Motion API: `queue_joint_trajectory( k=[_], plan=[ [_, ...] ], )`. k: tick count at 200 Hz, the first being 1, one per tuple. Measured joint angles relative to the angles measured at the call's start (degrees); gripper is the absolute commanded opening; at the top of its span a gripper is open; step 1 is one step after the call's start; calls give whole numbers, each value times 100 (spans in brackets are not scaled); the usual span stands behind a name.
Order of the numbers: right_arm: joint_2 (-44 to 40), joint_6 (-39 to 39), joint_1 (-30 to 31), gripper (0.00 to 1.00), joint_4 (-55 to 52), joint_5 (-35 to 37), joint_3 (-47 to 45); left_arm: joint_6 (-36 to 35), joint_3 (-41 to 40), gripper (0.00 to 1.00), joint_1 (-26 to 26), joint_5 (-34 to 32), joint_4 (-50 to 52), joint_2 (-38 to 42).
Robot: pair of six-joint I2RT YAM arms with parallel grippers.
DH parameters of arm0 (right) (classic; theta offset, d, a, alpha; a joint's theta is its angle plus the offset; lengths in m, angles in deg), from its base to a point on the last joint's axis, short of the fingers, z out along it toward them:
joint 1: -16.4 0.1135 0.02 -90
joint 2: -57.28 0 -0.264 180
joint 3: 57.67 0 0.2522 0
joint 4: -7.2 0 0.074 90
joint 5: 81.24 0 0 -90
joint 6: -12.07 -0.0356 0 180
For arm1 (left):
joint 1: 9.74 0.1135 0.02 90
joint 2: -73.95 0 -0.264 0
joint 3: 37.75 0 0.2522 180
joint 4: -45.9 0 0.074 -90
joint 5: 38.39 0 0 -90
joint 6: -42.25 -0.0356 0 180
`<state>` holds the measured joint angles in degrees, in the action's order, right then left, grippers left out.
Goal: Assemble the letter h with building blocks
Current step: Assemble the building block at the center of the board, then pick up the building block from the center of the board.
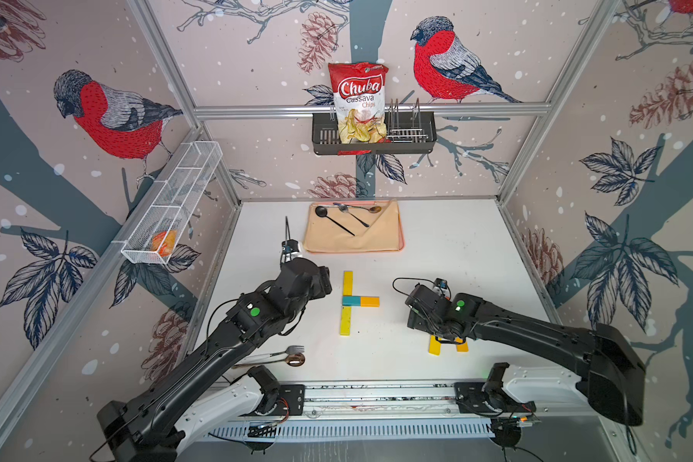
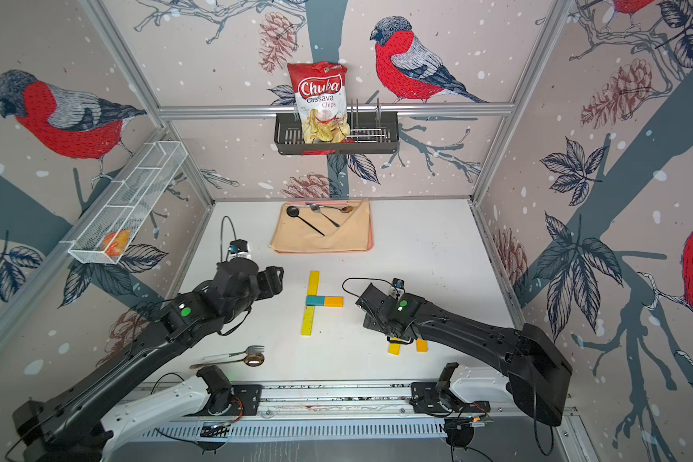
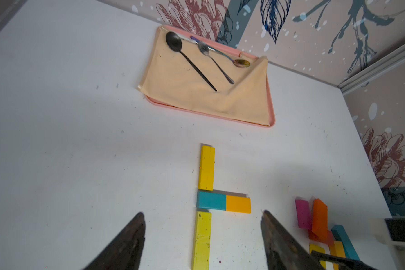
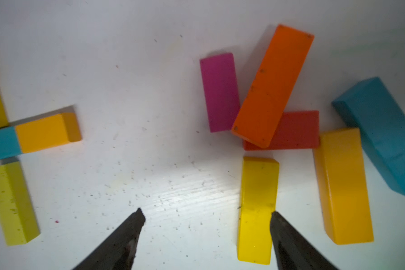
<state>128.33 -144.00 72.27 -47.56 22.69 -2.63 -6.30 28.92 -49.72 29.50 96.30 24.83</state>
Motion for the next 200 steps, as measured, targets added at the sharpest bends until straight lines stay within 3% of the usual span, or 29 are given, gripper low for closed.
queue_joint_trajectory(
  k=[22,56,105,126,158,200],
  plan=[
    [-15,-2,-280,86,173,-166,-302,-140,-125,80,389,17,-46,214],
    [-15,166,-717,86,533,-431,-531,-245,-431,79,844,564,-173,90],
    [282,317,-789,83,769,-605,-651,-245,-863,74,1132,1198,-343,55],
    [350,339,-778,71,807,-553,-734,-243,-951,73,1165,1368,-389,61],
    [529,310,-450,45,625,-229,-691,-245,-986,73,1198,1462,-431,107],
    [1156,81,424,34,575,-385,24,-240,-1134,71,1213,1502,-452,155]
  ],
)
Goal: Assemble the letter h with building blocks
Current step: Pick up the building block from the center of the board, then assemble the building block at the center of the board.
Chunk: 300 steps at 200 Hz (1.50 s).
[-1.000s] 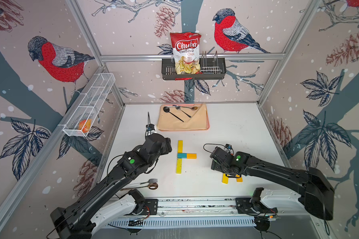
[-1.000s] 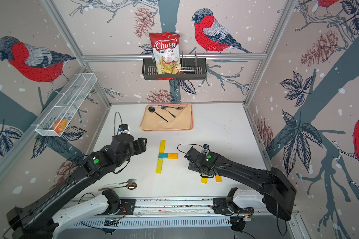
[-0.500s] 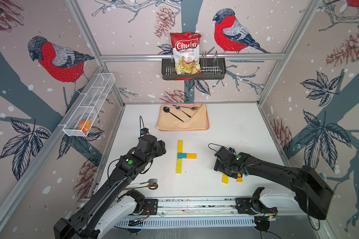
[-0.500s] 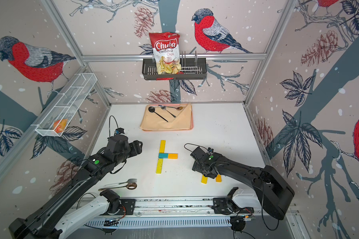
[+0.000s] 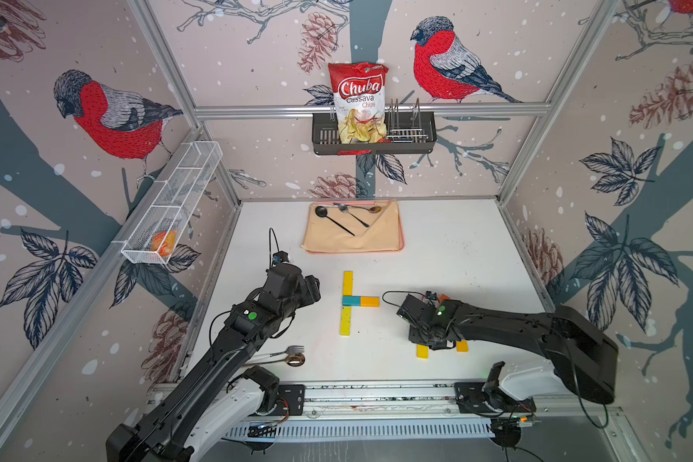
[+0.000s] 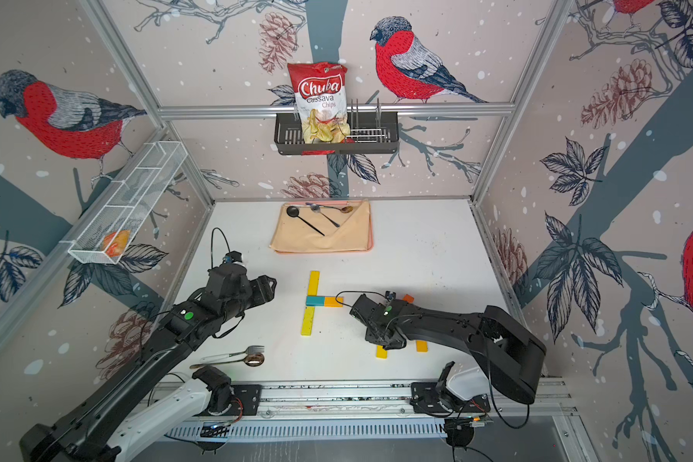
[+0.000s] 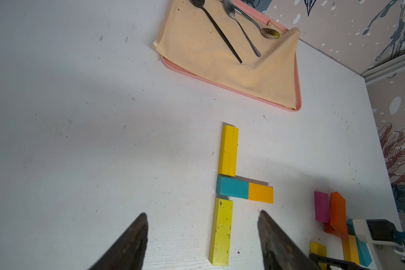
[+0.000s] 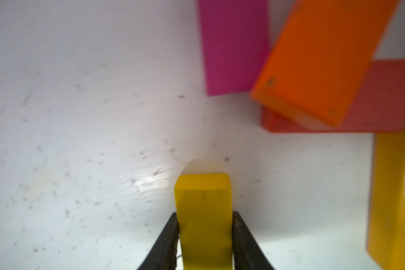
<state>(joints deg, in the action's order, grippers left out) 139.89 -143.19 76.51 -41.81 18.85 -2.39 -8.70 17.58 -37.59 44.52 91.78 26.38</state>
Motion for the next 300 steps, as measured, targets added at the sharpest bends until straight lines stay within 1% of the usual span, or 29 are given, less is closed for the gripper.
queue_joint_trajectory(
  k=[24,43,65,82,132,197,211,237,246,255,278,300],
  plan=[
    [551,-66,299,33,7,-33,702,61,-140,71,0,98,-4,24],
    [1156,-57,450,32,35,-61,1377,111,-221,71,2,105,2,46],
    [1810,-20,518,32,48,-122,1958,122,-249,71,2,107,4,85],
    [2144,68,529,32,24,-149,2262,122,-275,70,7,107,2,103],
    [2723,216,487,31,-11,-151,2983,127,-350,70,15,136,2,96],
    [2758,234,435,32,-122,-173,3060,125,-389,70,22,151,0,116],
    [2758,234,420,36,-144,-146,3058,125,-391,70,22,151,0,127],
    [2758,240,404,63,-317,-98,3058,125,-400,70,22,151,0,157],
    [2758,258,411,69,-341,-98,3075,125,-409,70,22,151,2,162],
    [2767,284,428,73,-369,-105,3101,125,-413,70,22,151,2,166],
    [2787,385,507,73,-376,-203,3178,125,-415,70,22,149,0,186],
    [2785,387,542,65,-387,-260,3185,125,-415,70,22,149,2,216]
  ],
)
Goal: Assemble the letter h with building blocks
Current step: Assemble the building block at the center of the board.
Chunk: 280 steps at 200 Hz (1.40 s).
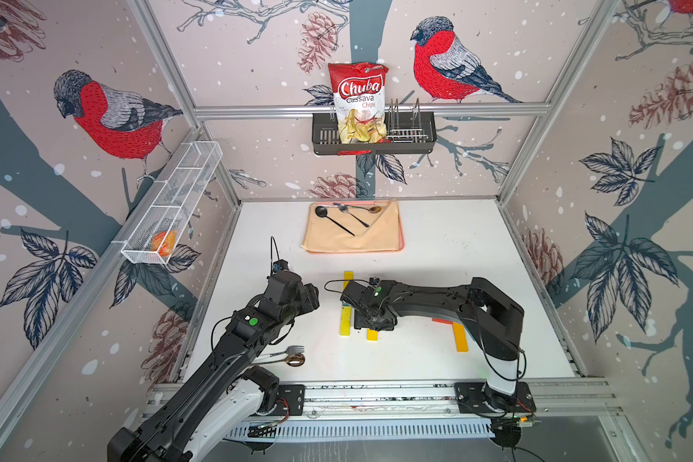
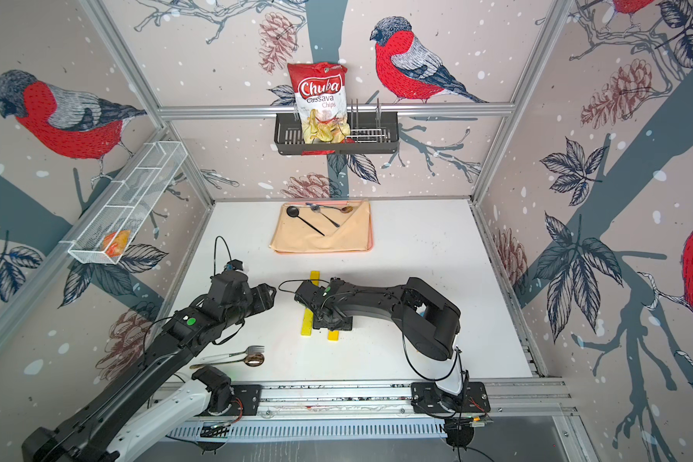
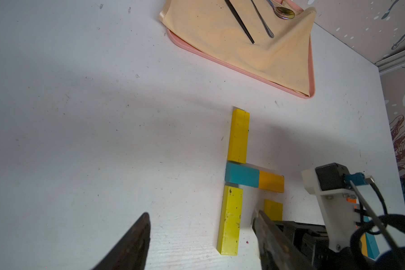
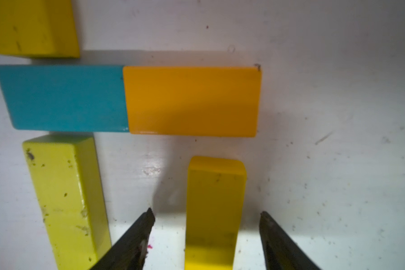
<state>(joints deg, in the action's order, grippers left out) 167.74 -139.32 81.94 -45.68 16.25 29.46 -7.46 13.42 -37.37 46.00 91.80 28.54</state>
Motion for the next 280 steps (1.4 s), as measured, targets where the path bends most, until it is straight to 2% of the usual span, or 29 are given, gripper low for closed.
queue_joint_trajectory(
  k=[41,73,280],
  plan=[
    [-7,-4,-2,45,-39,0,-2,0,0,69,2,-2,-2,9],
    [-4,-4,-70,38,-81,2,-22,-2,0,69,4,-2,-2,2],
    [72,162,-271,36,-39,-42,22,-7,0,68,7,-42,-2,-37]
  ],
)
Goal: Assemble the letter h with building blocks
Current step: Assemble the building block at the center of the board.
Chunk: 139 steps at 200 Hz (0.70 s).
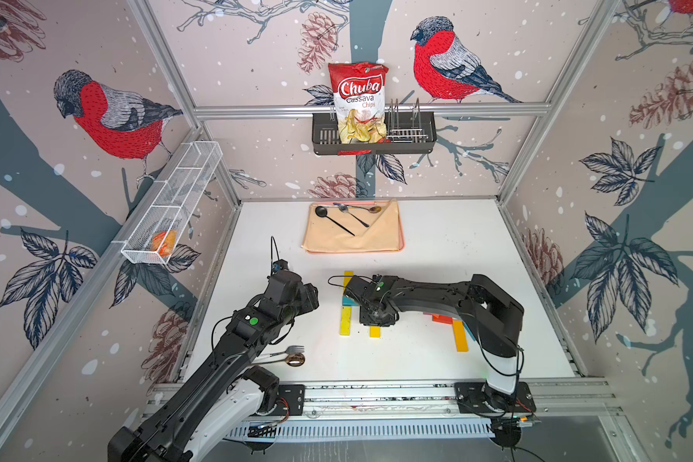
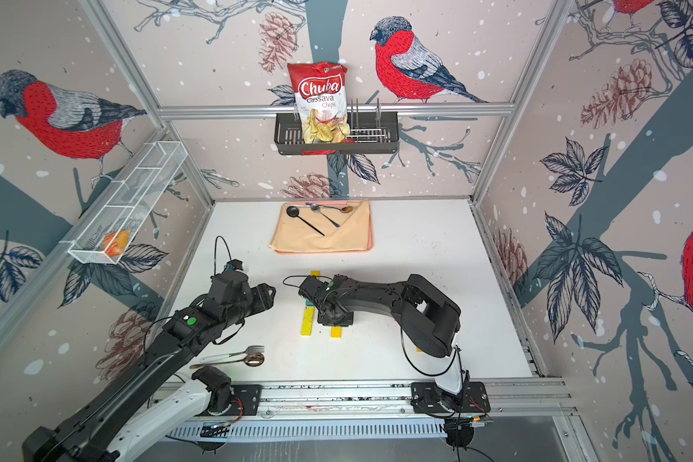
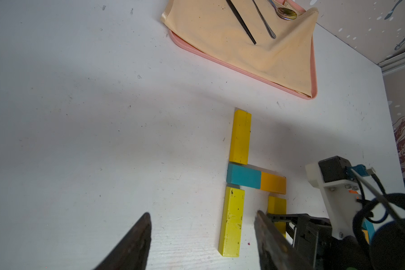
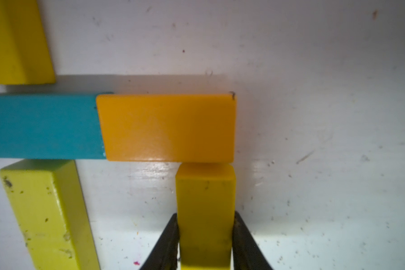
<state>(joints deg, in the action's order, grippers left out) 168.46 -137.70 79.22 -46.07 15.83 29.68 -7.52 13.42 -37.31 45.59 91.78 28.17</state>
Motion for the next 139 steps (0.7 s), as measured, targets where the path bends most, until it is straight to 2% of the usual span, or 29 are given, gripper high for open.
queue_joint_trajectory(
  k=[89,110,139],
  plan=[
    [42,-15,-63,35,22,-44,46,-2,0,68,2,2,-2,0],
    [55,-15,-66,42,22,-44,66,-2,0,68,2,4,-2,0],
    [48,-15,-59,61,157,-63,70,-2,0,68,2,7,-2,2]
  ],
)
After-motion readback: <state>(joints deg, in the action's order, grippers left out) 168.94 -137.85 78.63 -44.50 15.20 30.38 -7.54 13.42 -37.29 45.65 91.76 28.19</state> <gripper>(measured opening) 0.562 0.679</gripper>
